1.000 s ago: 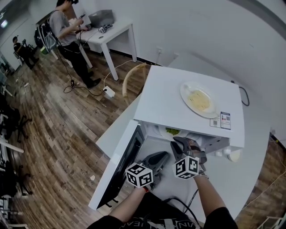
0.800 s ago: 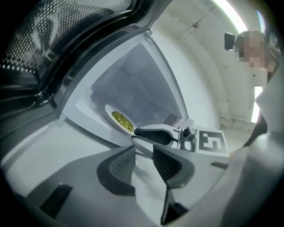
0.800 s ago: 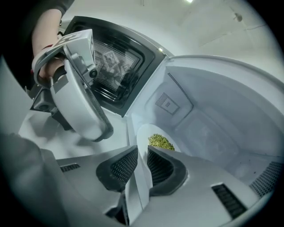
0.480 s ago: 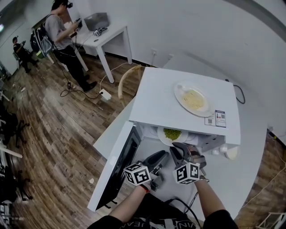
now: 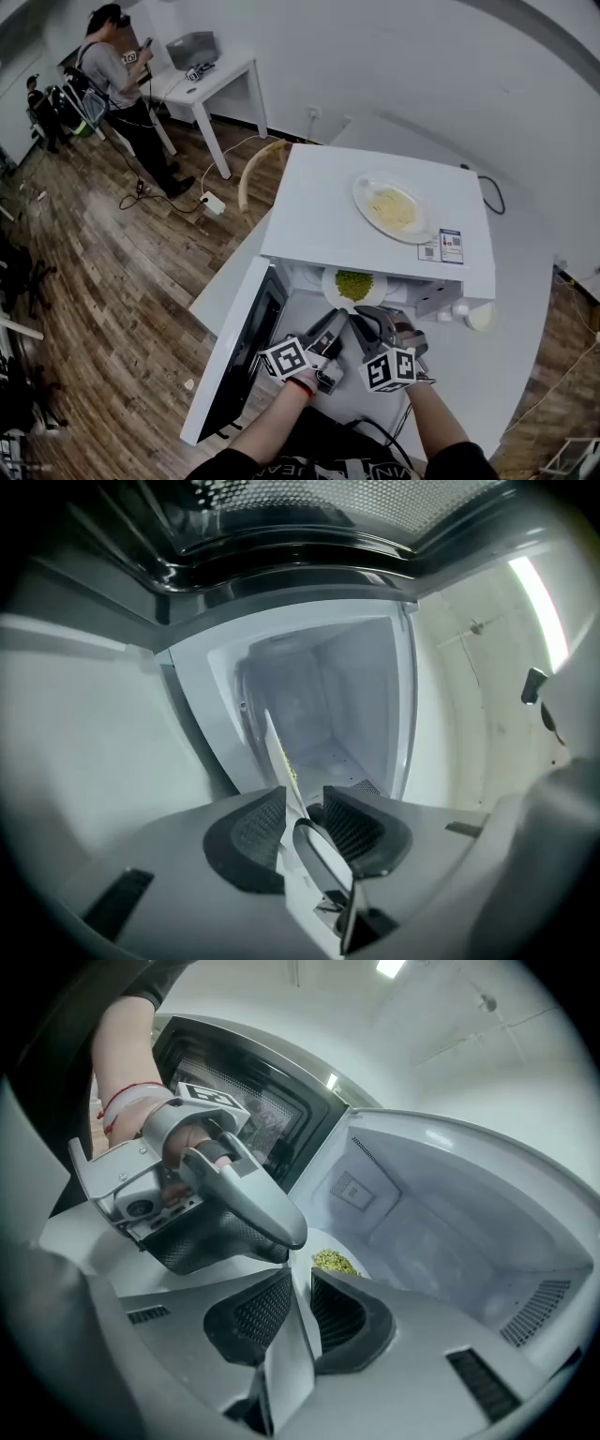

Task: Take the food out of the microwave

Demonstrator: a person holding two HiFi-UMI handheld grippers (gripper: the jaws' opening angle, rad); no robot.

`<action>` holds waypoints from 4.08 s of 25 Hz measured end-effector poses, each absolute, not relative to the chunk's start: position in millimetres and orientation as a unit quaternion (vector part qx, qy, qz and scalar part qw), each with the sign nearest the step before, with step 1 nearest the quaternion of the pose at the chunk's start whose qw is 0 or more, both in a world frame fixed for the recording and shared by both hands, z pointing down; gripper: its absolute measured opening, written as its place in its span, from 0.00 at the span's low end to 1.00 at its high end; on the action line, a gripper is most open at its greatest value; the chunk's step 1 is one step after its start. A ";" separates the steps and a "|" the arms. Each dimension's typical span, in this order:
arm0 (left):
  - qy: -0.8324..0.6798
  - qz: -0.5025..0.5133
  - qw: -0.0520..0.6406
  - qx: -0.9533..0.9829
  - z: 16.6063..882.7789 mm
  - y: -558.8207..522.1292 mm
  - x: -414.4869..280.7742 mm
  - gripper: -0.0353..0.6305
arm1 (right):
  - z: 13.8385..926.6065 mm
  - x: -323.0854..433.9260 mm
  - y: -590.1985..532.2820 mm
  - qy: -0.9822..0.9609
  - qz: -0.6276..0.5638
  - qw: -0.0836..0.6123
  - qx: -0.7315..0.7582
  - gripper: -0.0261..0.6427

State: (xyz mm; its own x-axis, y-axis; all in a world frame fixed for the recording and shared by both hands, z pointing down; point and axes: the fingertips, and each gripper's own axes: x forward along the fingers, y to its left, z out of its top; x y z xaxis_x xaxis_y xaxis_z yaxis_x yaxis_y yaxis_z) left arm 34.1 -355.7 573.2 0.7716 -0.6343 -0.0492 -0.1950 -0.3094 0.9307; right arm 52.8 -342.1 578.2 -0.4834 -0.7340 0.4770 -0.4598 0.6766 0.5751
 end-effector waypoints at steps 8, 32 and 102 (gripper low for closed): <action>-0.272 -0.227 0.548 0.758 580.8 -358.4 35.0 0.22 | 578.6 49.9 -333.0 -0.846 -0.191 0.356 0.346 0.15; -0.225 -0.279 0.612 0.705 577.2 -354.7 55.0 0.18 | 561.0 62.9 -315.0 -0.878 -0.031 0.252 0.406 0.20; -0.200 -0.279 0.591 0.730 532.8 -160.7 70.4 0.16 | 549.0 112.2 -158.6 -0.726 0.406 -0.097 0.547 0.26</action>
State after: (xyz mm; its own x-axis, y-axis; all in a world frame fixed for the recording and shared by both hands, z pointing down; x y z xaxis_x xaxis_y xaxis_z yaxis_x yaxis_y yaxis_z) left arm 70.4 -160.7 532.8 0.7647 -0.6214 -0.1704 0.0376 -0.2210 0.9746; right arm 112.2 -158.6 549.0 -0.3825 -0.8728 0.3031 -0.7149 0.0717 -0.6955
